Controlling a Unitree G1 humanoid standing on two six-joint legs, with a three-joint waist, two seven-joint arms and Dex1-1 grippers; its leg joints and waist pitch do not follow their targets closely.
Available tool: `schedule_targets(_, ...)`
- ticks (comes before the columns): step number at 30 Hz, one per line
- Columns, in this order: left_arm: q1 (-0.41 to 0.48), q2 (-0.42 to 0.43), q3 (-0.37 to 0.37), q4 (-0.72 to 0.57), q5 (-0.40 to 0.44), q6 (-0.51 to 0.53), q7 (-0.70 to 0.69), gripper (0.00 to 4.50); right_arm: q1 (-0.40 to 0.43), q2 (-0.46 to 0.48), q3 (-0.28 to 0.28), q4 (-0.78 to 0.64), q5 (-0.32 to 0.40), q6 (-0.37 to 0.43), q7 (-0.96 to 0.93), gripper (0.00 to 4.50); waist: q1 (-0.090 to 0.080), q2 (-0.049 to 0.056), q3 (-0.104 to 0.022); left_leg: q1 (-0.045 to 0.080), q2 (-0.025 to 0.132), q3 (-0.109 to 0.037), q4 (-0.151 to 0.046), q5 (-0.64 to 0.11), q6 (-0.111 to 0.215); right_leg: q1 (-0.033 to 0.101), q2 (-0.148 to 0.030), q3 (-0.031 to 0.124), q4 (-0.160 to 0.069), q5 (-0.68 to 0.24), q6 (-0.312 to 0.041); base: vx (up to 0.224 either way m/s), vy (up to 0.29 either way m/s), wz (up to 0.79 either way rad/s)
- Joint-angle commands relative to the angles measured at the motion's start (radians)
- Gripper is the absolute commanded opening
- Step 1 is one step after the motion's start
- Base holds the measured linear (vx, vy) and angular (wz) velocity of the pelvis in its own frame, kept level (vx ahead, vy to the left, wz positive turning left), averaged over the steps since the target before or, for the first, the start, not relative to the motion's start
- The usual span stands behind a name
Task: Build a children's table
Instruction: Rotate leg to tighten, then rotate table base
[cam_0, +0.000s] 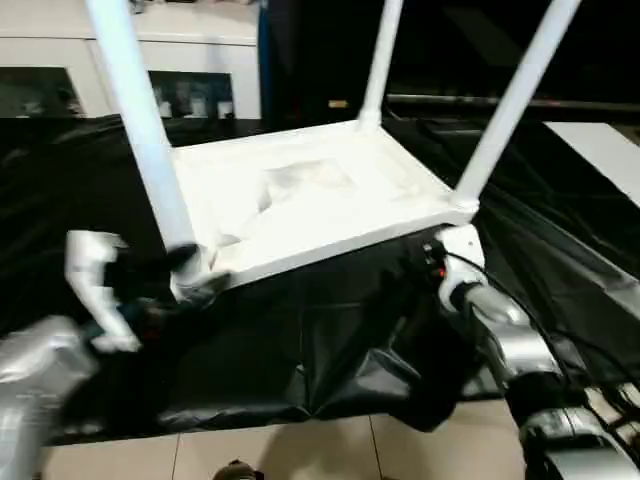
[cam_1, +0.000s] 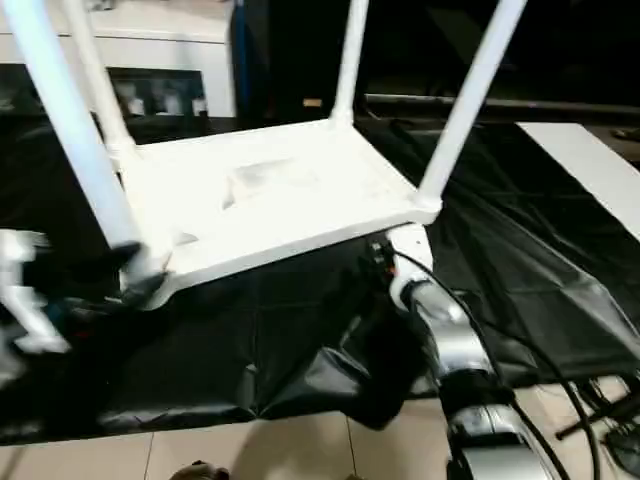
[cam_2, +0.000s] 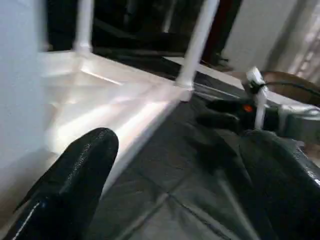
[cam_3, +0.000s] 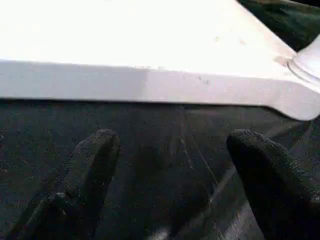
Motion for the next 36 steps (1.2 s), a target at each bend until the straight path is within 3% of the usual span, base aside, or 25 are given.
schedule_targets(1, -0.017, 0.000, -0.021, 0.003, 0.032, 0.003, 0.014, 4.47, -0.020, 0.001, 0.005, 0.012, -0.002, -0.013, 0.006, 3.86, -0.006, 0.014, -0.047, 0.036, 0.037, -0.017, -0.096, -0.464, -0.074, 0.017, -0.068, 0.044, -0.109, -0.460, -0.100, 0.000, 0.000, 0.00)
schedule_targets(3, -0.024, 0.008, -0.053, 0.037, 0.079, -0.002, 0.021, 4.47, -0.038, 0.008, 0.009, 0.037, -0.006, -0.021, 0.005, 3.86, -0.010, 0.020, -0.046, 0.041, 0.036, -0.016, -0.094, -0.477, -0.074, 0.015, -0.068, 0.042, -0.115, -0.480, -0.094, 0.000, 0.000, 0.00)
schedule_targets(4, -0.015, 0.022, -0.072, 0.050, 0.096, -0.001, 0.007, 4.47, -0.056, 0.013, 0.011, 0.061, -0.012, -0.031, -0.001, 3.86, -0.014, 0.017, -0.045, 0.040, 0.036, -0.016, -0.094, -0.485, -0.074, 0.013, -0.069, 0.040, -0.117, -0.489, -0.094, 0.000, 0.000, 0.00)
schedule_targets(6, 0.008, 0.040, -0.077, 0.029, 0.077, 0.013, -0.016, 4.47, -0.068, 0.015, 0.006, 0.076, -0.012, -0.040, -0.003, 3.86, -0.021, 0.017, -0.046, 0.037, 0.037, -0.020, -0.098, -0.500, -0.075, 0.022, -0.068, 0.034, -0.116, -0.493, -0.088, 0.000, 0.000, 0.00)
schedule_targets(7, 0.008, 0.040, -0.077, 0.029, 0.077, 0.013, -0.016, 4.47, -0.068, 0.015, 0.006, 0.076, -0.012, -0.040, -0.003, 3.86, -0.022, 0.020, -0.046, 0.037, 0.038, -0.020, -0.101, -0.506, -0.075, 0.023, -0.068, 0.033, -0.116, -0.477, -0.094, 0.000, 0.000, 0.00)
schedule_targets(8, 0.065, 0.085, -0.072, -0.026, 0.029, 0.057, -0.064, 4.47, -0.068, 0.014, 0.002, 0.078, -0.010, -0.044, -0.001, 3.86, -0.023, 0.021, -0.047, 0.038, 0.039, -0.021, -0.102, -0.522, -0.078, 0.022, -0.067, 0.033, -0.113, -0.463, -0.101, 0.000, 0.000, 0.00)
schedule_targets(10, 0.122, 0.137, -0.066, -0.066, 0.015, 0.085, -0.098, 4.47, -0.066, 0.011, 0.000, 0.083, -0.011, -0.051, 0.000, 3.86, -0.030, 0.019, -0.039, 0.038, 0.037, -0.020, -0.106, -0.571, -0.077, 0.016, -0.061, 0.028, -0.116, -0.494, -0.098, 0.000, 0.000, 0.00)
schedule_targets(12, 0.156, 0.169, -0.048, -0.070, 0.053, 0.063, -0.098, 4.47, -0.062, 0.009, -0.002, 0.083, -0.010, -0.055, 0.001, 3.86, -0.036, 0.023, -0.030, 0.055, 0.036, -0.020, -0.106, -0.658, -0.079, 0.006, -0.056, 0.010, -0.134, -0.582, -0.064, 0.000, 0.000, 0.00)
schedule_targets(13, 0.171, 0.185, -0.036, -0.065, 0.085, 0.042, -0.094, 4.47, -0.061, 0.009, -0.004, 0.087, -0.009, -0.059, 0.001, 3.86, -0.036, 0.023, -0.030, 0.055, 0.036, -0.020, -0.106, -0.658, -0.079, 0.006, -0.056, 0.010, -0.134, -0.582, -0.064, 0.000, 0.000, 0.00)
schedule_targets(14, 0.172, 0.186, -0.035, -0.064, 0.087, 0.041, -0.094, 4.47, -0.061, 0.009, -0.004, 0.087, -0.009, -0.060, 0.001, 3.86, -0.042, 0.036, -0.021, 0.067, 0.040, -0.014, -0.126, -0.741, -0.078, 0.013, -0.031, -0.035, -0.146, -0.603, -0.035, 0.000, 0.000, 0.00)
schedule_targets(15, 0.172, 0.181, 0.030, -0.035, 0.117, 0.002, -0.047, 4.47, -0.056, 0.008, -0.009, 0.084, -0.003, -0.062, 0.005, 3.86, -0.013, 0.067, -0.020, -0.025, 0.077, 0.016, -0.226, -0.852, -0.089, 0.110, 0.005, -0.062, 0.043, -0.374, -0.075, -0.085, -0.009, -0.05)
schedule_targets(16, 0.169, 0.179, 0.047, -0.027, 0.122, -0.008, -0.033, 4.47, -0.055, 0.008, -0.009, 0.085, -0.002, -0.064, 0.006, 3.86, 0.032, 0.060, -0.018, -0.101, 0.092, 0.053, -0.261, -0.905, -0.099, 0.155, 0.012, -0.062, 0.151, -0.235, -0.071, -0.088, -0.039, 0.16)
schedule_targets(17, 0.165, 0.173, 0.083, -0.011, 0.133, -0.028, -0.005, 4.47, -0.054, 0.008, -0.011, 0.087, 0.000, -0.067, 0.008, 3.86, 0.095, 0.052, -0.036, -0.080, 0.065, 0.132, -0.246, -0.754, -0.087, 0.119, 0.021, -0.004, 0.168, -0.300, -0.040, -0.088, -0.039, 0.16)
schedule_targets(18, 0.161, 0.169, 0.097, -0.004, 0.139, -0.035, 0.012, 4.47, -0.053, 0.009, -0.011, 0.087, 0.000, -0.068, 0.009, 3.86, 0.045, -0.010, -0.058, 0.006, 0.054, 0.116, -0.154, -0.567, -0.077, 0.070, -0.020, 0.044, 0.094, -0.569, 0.019, 0.054, -0.168, 0.14)
schedule_targets(19, 0.152, 0.162, 0.127, 0.010, 0.152, -0.049, 0.049, 4.47, -0.051, 0.009, -0.012, 0.089, 0.000, -0.070, 0.009, 3.86, 0.038, -0.078, -0.070, 0.098, 0.040, 0.070, 0.037, -0.356, -0.073, -0.034, -0.097, 0.073, -0.080, -0.849, 0.076, 0.100, -0.176, -0.01)
schedule_targets(20, 0.147, 0.158, 0.151, 0.017, 0.157, -0.055, 0.088, 4.47, -0.050, 0.011, -0.011, 0.095, -0.001, -0.073, 0.010, 3.86, 0.066, -0.014, -0.034, 0.001, -0.010, -0.049, 0.092, -0.001, 0.021, 0.024, -0.154, 0.164, -0.142, -0.962, -0.009, 0.100, -0.176, -0.01)
schedule_targets(21, 0.146, 0.158, 0.156, 0.019, 0.159, -0.055, 0.109, 4.47, -0.050, 0.012, -0.009, 0.100, -0.003, -0.074, 0.009, 3.86, 0.070, -0.010, -0.026, 0.007, 0.010, -0.049, 0.063, -0.029, 0.004, 0.024, -0.153, 0.139, -0.135, -0.892, -0.030, 0.000, 0.000, 0.00)
schedule_targets(22, 0.146, 0.157, 0.154, 0.020, 0.157, -0.052, 0.125, 4.47, -0.051, 0.014, -0.008, 0.103, -0.003, -0.077, 0.010, 3.86, 0.070, 0.020, -0.037, 0.049, 0.047, -0.035, -0.045, -0.289, -0.075, 0.000, -0.038, 0.066, -0.053, -0.494, -0.125, 0.000, 0.000, 0.00)
schedule_targets(23, 0.146, 0.157, 0.154, 0.020, 0.157, -0.052, 0.125, 4.47, -0.051, 0.014, -0.008, 0.103, -0.003, -0.077, 0.010, 3.86, 0.064, 0.029, -0.060, 0.065, 0.062, -0.041, -0.060, -0.329, -0.078, 0.009, -0.034, 0.063, -0.032, -0.349, -0.151, 0.000, 0.000, 0.00)
schedule_targets(24, 0.142, 0.151, 0.148, 0.026, 0.162, -0.053, 0.147, 4.47, -0.054, 0.017, -0.008, 0.106, -0.002, -0.078, 0.009, 3.86, 0.062, 0.040, -0.063, 0.064, 0.066, -0.040, -0.066, -0.323, -0.073, 0.013, -0.033, 0.063, -0.025, -0.211, -0.176, -0.011, 0.000, 0.21)
schedule_targets(25, 0.132, 0.136, 0.141, 0.027, 0.166, -0.058, 0.172, 4.47, -0.056, 0.022, -0.010, 0.104, 0.003, -0.081, 0.015, 3.86, 0.055, 0.043, -0.065, 0.055, 0.068, -0.032, -0.075, -0.287, -0.049, 0.027, -0.033, 0.057, -0.024, -0.058, -0.214, 0.000, 0.000, 0.00)
schedule_targets(27, 0.111, 0.104, 0.134, 0.021, 0.162, -0.064, 0.195, 4.47, -0.052, 0.030, -0.013, 0.088, 0.022, -0.086, 0.048, 3.86, 0.054, 0.036, -0.069, 0.025, 0.052, -0.018, -0.067, -0.181, -0.032, 0.053, -0.045, 0.060, -0.020, 0.086, -0.226, 0.000, 0.000, 0.00)
schedule_targets(30, 0.088, 0.066, 0.122, 0.004, 0.160, -0.074, 0.199, 4.47, -0.034, 0.037, -0.009, 0.049, 0.046, -0.089, 0.114, 3.86, 0.047, 0.037, -0.080, 0.013, 0.045, -0.015, -0.058, -0.082, -0.017, 0.065, -0.045, 0.056, -0.016, 0.212, -0.212, 0.000, 0.000, 0.00)
schedule_targets(33, 0.068, 0.039, 0.101, -0.003, 0.174, -0.086, 0.225, 4.47, -0.005, 0.042, 0.000, -0.010, 0.078, -0.081, 0.184, 3.86, 0.034, 0.033, -0.076, 0.008, 0.045, -0.015, -0.060, -0.072, -0.009, 0.068, -0.048, 0.057, -0.018, 0.245, -0.210, 0.000, 0.000, 0.00)
schedule_targets(36, 0.023, -0.018, 0.058, 0.011, 0.223, -0.113, 0.320, 4.47, 0.061, 0.047, 0.010, -0.148, 0.142, -0.058, 0.279, 3.86, 0.028, 0.034, -0.075, 0.013, 0.050, -0.015, -0.062, -0.095, 0.009, 0.074, -0.050, 0.058, -0.027, 0.238, -0.191, 0.000, 0.000, 0.00)
